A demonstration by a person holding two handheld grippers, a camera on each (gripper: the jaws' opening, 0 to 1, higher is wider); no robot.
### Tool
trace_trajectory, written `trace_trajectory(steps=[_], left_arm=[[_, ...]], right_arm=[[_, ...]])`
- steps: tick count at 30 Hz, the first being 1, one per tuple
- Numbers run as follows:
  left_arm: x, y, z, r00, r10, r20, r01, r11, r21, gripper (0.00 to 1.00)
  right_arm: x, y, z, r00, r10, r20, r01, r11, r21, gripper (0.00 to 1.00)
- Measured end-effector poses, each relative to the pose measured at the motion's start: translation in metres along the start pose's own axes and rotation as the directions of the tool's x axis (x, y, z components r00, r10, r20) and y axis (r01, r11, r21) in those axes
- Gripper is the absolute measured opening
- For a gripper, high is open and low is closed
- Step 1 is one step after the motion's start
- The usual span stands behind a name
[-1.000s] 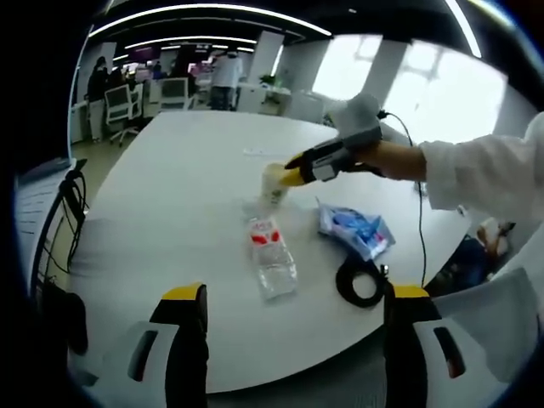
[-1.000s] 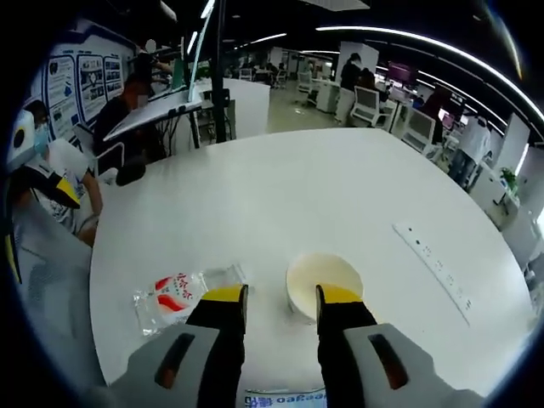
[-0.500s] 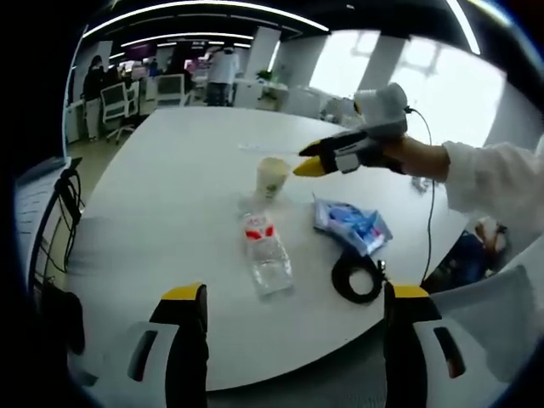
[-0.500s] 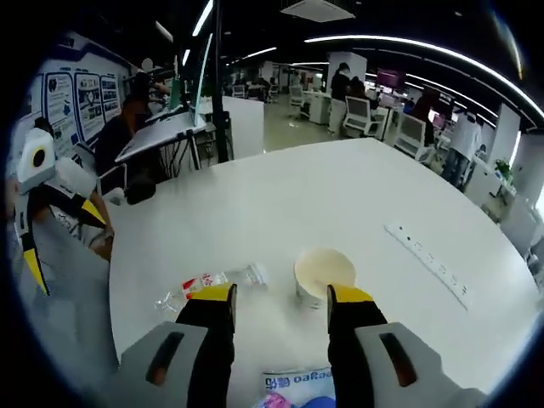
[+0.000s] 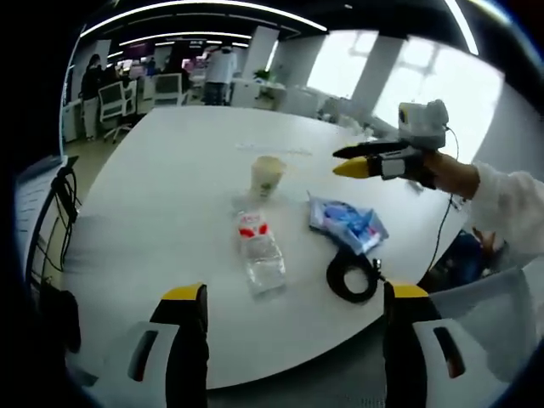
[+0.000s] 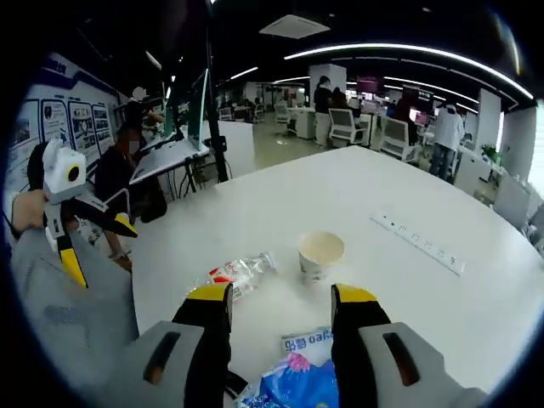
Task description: Arrange the tabletop items into an orderly group along one side of the table until the central work area is clear of visible clutter.
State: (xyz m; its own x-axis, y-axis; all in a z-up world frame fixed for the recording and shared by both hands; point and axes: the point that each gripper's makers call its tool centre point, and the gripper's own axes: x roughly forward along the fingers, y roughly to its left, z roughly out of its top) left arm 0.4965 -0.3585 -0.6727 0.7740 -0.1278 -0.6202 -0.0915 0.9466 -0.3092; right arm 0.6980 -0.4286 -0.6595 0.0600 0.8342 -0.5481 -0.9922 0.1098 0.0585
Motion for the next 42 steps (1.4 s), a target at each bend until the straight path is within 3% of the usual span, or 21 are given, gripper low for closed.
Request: trace_trajectory(steps=[7,16,42], left_arm=[[0.001,-0.004,0.000,1.000,-0.004,-0.001,0.004,1.000,0.004,0.82],[0.003,-0.012,-0.004,1.000,-0.016,-0.025,0.017,1.000,0.017,0.82],[0.008,-0.013,-0.006,0.998,-0.036,-0.047,0.037,0.999,0.028,0.81]], right_arm=[[-0.036,-0.004,-0.032,0.999,-0.039,-0.007,0.040,0.997,0.072,0.48],[-0.067,-0.015,-0.049,0.995,-0.101,0.006,0.099,0.986,0.133,0.48],[-0.085,-0.016,-0.060,0.990,-0.140,0.010,0.135,0.973,0.187,0.47]])
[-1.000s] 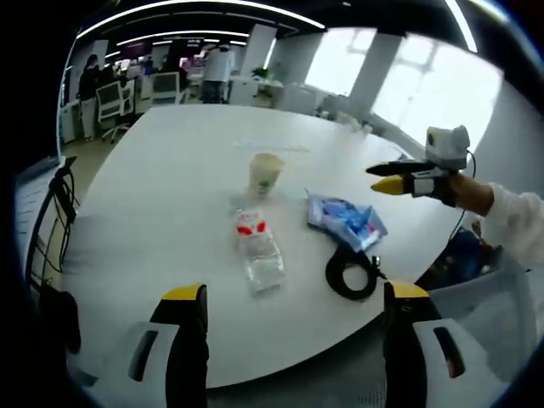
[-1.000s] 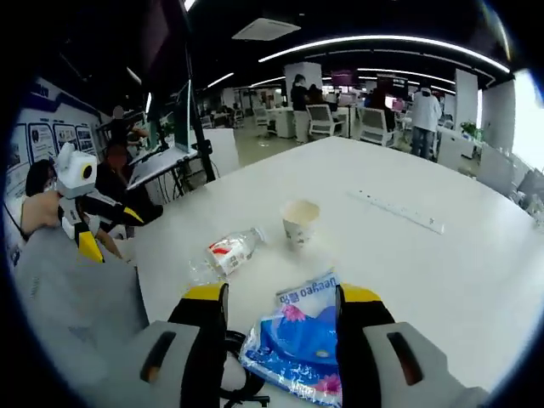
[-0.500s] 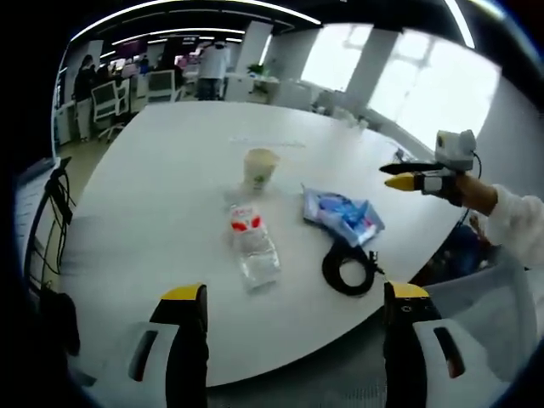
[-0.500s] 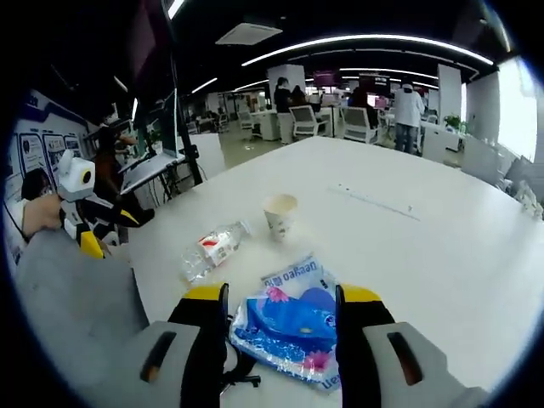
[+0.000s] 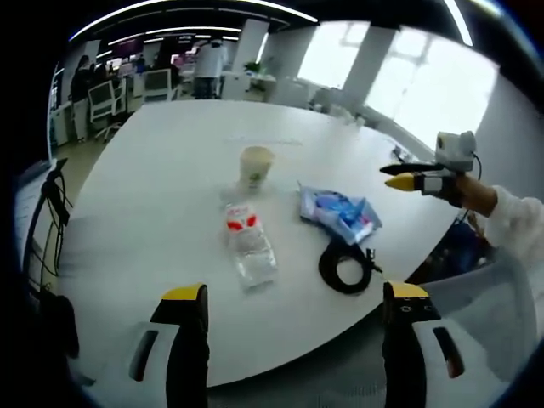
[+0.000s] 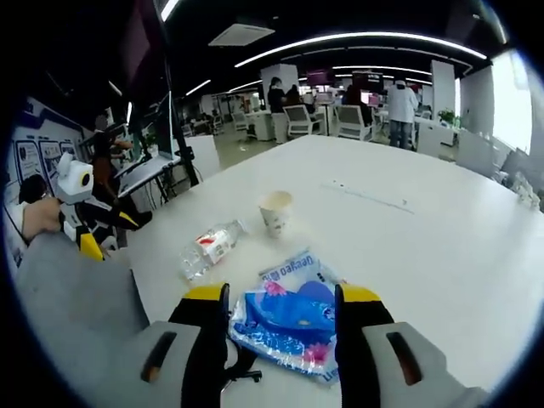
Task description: Arrange the tabletop items into an orderly group along one side of the table until the central work area is clear of visible clutter.
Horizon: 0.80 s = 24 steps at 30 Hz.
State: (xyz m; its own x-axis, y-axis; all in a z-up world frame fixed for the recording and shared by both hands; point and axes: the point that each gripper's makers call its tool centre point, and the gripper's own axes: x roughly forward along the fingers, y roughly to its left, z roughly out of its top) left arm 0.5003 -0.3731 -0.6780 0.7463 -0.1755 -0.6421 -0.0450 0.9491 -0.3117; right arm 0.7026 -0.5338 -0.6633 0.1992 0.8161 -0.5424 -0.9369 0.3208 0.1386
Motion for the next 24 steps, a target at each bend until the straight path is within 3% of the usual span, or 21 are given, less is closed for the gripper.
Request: trace_trajectory(steps=[6,9,16,22,24], left_arm=[[0.009,0.006,0.011,1.000,0.008,-0.010,-0.008,1.000,-0.018,0.80],[0.024,0.009,0.025,1.000,0.028,-0.009,-0.029,0.999,-0.027,0.80],[0.055,0.022,0.037,0.995,0.085,-0.054,-0.085,0.996,0.000,0.79],[0.070,0.024,0.036,0.991,0.112,-0.077,-0.113,0.994,-0.005,0.78],[0.075,0.026,0.033,0.989,0.114,-0.093,-0.115,0.993,-0.011,0.77]], right_arm=[[0.002,0.001,-0.006,1.000,0.001,-0.011,-0.001,1.000,0.005,0.47],[0.005,-0.002,-0.007,1.000,0.002,-0.010,-0.002,1.000,0.019,0.47],[0.020,-0.003,-0.001,1.000,0.011,-0.011,-0.011,0.999,0.038,0.46],[0.036,0.006,0.006,0.999,0.029,-0.015,-0.028,0.998,0.056,0.46],[0.043,0.006,0.001,0.998,0.025,-0.053,-0.021,0.997,0.068,0.44]])
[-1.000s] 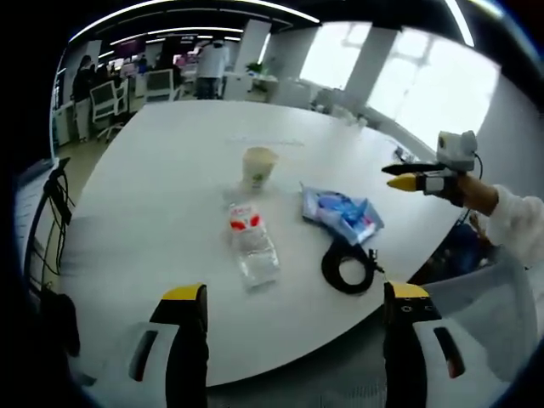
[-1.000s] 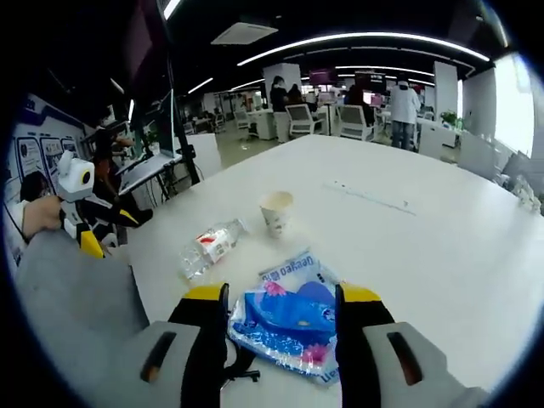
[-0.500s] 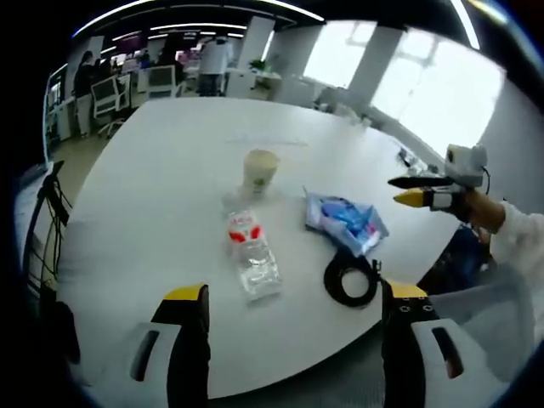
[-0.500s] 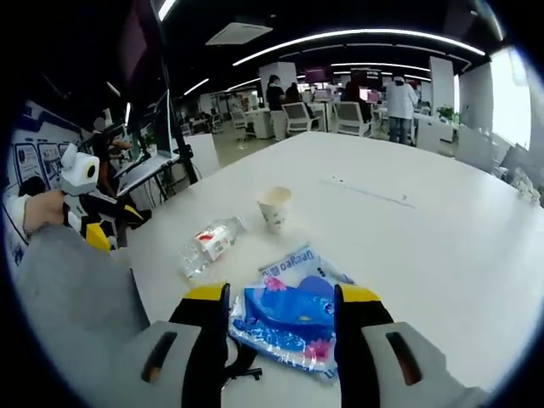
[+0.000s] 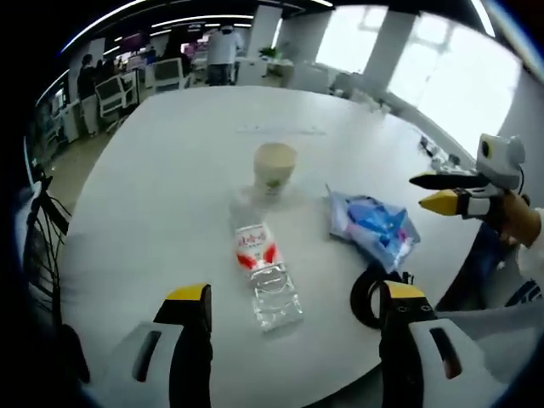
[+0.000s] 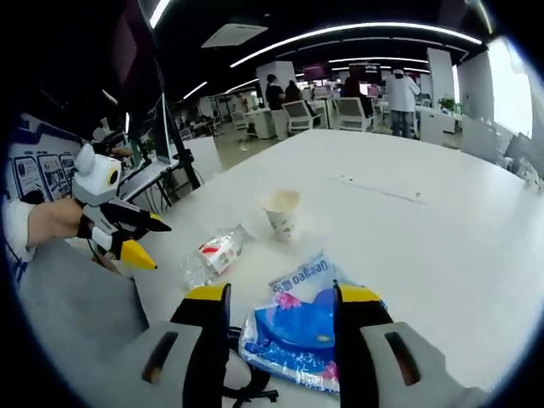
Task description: Arrange the tabletop items into an orderly group along one side of the table until the central work area is clear of visible clutter.
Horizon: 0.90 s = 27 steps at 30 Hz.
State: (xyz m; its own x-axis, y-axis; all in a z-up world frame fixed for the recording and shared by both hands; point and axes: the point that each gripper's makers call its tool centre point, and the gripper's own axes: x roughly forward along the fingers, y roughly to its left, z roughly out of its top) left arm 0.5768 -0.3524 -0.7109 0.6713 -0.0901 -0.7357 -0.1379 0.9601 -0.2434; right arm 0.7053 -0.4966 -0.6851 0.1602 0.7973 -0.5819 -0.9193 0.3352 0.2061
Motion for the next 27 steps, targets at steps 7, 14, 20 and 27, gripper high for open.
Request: trace_trajectory(steps=[7,14,20,27], left_arm=[[0.012,0.001,-0.006,1.000,0.010,-0.021,-0.010,1.000,-0.011,0.77],[0.025,0.007,-0.015,0.999,0.015,-0.039,-0.016,0.999,-0.029,0.77],[0.033,0.012,-0.017,0.999,0.016,-0.044,-0.018,0.999,-0.042,0.77],[0.044,0.014,-0.020,0.999,0.007,-0.052,-0.011,0.998,-0.060,0.77]], right_arm=[[0.030,0.013,0.006,0.999,0.039,0.005,-0.039,0.998,0.056,0.44],[0.056,0.028,0.013,0.997,0.081,-0.012,-0.080,0.995,0.067,0.44],[0.074,0.038,0.016,0.996,0.092,-0.018,-0.091,0.993,0.074,0.44],[0.104,0.047,0.017,0.993,0.115,-0.035,-0.111,0.989,0.101,0.43]])
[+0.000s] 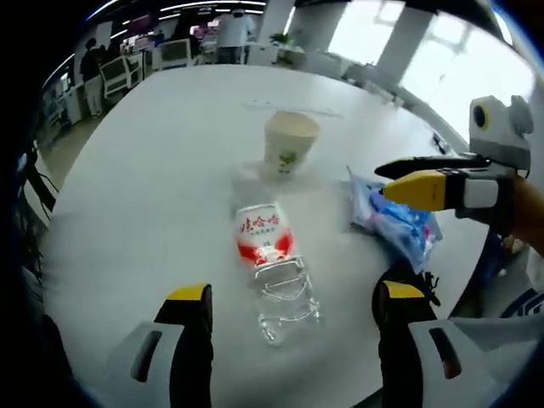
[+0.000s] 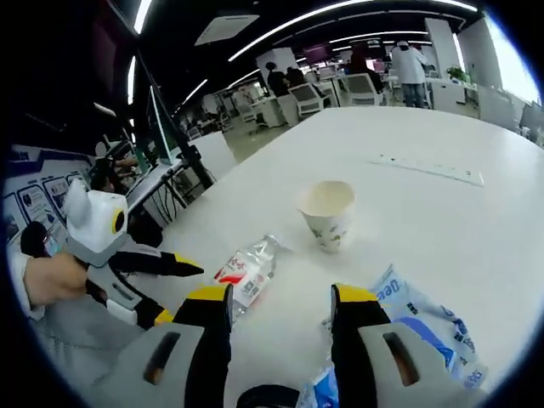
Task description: Arrange the tabletop items into an orderly group along one side of the table until the central work area is clear of visible clutter.
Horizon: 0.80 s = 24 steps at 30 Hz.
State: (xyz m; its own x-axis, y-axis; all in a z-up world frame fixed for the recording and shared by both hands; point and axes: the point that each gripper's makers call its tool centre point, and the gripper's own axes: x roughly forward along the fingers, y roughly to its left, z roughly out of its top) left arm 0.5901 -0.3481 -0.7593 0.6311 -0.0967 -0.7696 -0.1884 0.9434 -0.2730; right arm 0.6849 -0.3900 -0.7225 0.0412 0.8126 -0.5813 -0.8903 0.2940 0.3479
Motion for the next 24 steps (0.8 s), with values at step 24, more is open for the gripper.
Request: trace_trajectory(steps=[24], left_arm=[[0.034,0.011,-0.011,1.000,0.021,-0.019,-0.021,1.000,-0.018,0.73]], right_arm=[[0.080,0.032,0.008,0.999,0.048,-0.013,-0.043,0.965,0.257,0.42]])
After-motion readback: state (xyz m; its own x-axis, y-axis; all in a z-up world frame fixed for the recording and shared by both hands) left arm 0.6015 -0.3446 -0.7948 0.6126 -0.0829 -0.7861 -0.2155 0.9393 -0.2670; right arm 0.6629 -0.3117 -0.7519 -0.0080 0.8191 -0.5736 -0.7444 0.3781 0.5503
